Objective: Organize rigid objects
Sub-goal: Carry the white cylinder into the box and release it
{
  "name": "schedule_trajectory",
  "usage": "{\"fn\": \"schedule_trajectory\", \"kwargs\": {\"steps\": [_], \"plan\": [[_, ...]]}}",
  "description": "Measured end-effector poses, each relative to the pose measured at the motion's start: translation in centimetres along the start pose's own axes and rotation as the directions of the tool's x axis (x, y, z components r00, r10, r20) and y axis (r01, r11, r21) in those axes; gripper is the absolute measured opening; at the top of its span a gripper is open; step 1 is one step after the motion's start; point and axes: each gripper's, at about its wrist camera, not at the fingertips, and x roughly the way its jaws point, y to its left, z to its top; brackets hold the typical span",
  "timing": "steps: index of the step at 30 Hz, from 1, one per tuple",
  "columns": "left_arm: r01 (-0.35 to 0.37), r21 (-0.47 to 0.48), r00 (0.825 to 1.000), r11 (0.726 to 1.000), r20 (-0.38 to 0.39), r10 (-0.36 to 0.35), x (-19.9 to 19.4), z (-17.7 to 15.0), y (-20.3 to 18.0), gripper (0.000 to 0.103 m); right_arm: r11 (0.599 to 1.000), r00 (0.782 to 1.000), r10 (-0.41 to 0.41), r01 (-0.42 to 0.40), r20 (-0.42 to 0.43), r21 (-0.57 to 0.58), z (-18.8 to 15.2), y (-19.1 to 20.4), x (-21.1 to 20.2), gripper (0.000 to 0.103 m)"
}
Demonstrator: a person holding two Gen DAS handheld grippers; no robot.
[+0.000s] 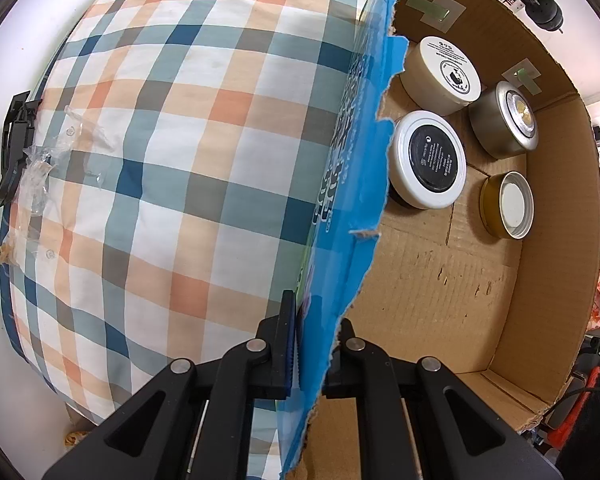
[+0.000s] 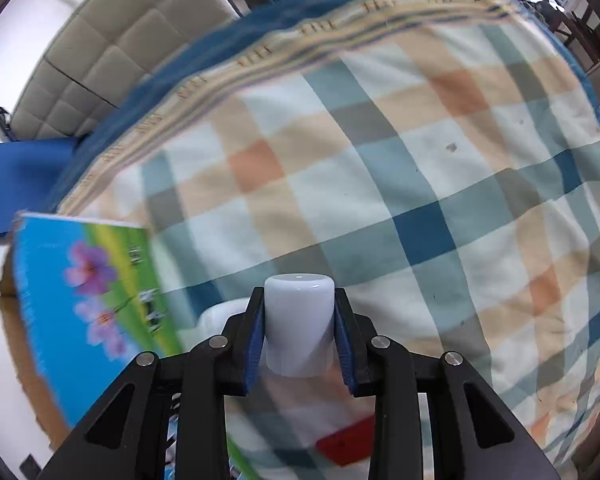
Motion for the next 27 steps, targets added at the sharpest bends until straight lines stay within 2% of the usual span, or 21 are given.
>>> {"fn": "schedule_trajectory", "kwargs": {"steps": [7, 12, 14, 17, 20, 27], "plan": [[0.000, 0.001, 1.000, 1.000, -0.001, 0.000, 0.1, 0.2, 0.2, 0.007, 0.987, 0.988, 0.146, -0.142, 0.046, -0.081, -4.0, 3.1, -6.0, 0.034], [-0.002, 0.000, 1.000, 1.000, -0.002, 0.002, 0.1, 0.3, 0.0, 0.007, 0.957, 0.969, 0.247, -0.241, 0.017, -0.162, -8.3, 5.1, -9.2, 0.034], [-0.005, 0.002, 1.000, 1.000, -0.002, 0.005, 0.1, 0.4, 0.0, 0.007, 0.940, 0.959, 0.282, -0.281, -0.021, -0.195, -10.1, 6.7, -10.1, 0.034], [-0.009, 0.005, 1.000, 1.000, -0.001, 0.009, 0.2, 0.5, -0.1, 0.007, 0.920, 0.954, 0.295, -0.300, -0.058, -0.253, -12.9, 8.6, -10.5, 0.034], [-0.013, 0.007, 1.000, 1.000, 0.000, 0.013, 0.3, 0.5, -0.3, 0.007, 0.905, 0.957, 0.274, -0.289, -0.092, -0.312, -15.5, 11.3, -9.3, 0.034], [-0.016, 0.012, 1.000, 1.000, 0.000, 0.016, 0.1, 0.5, -0.7, 0.007, 0.888, 0.964, 0.232, -0.264, -0.129, -0.375, -18.8, 14.3, -6.5, 0.034]]}}
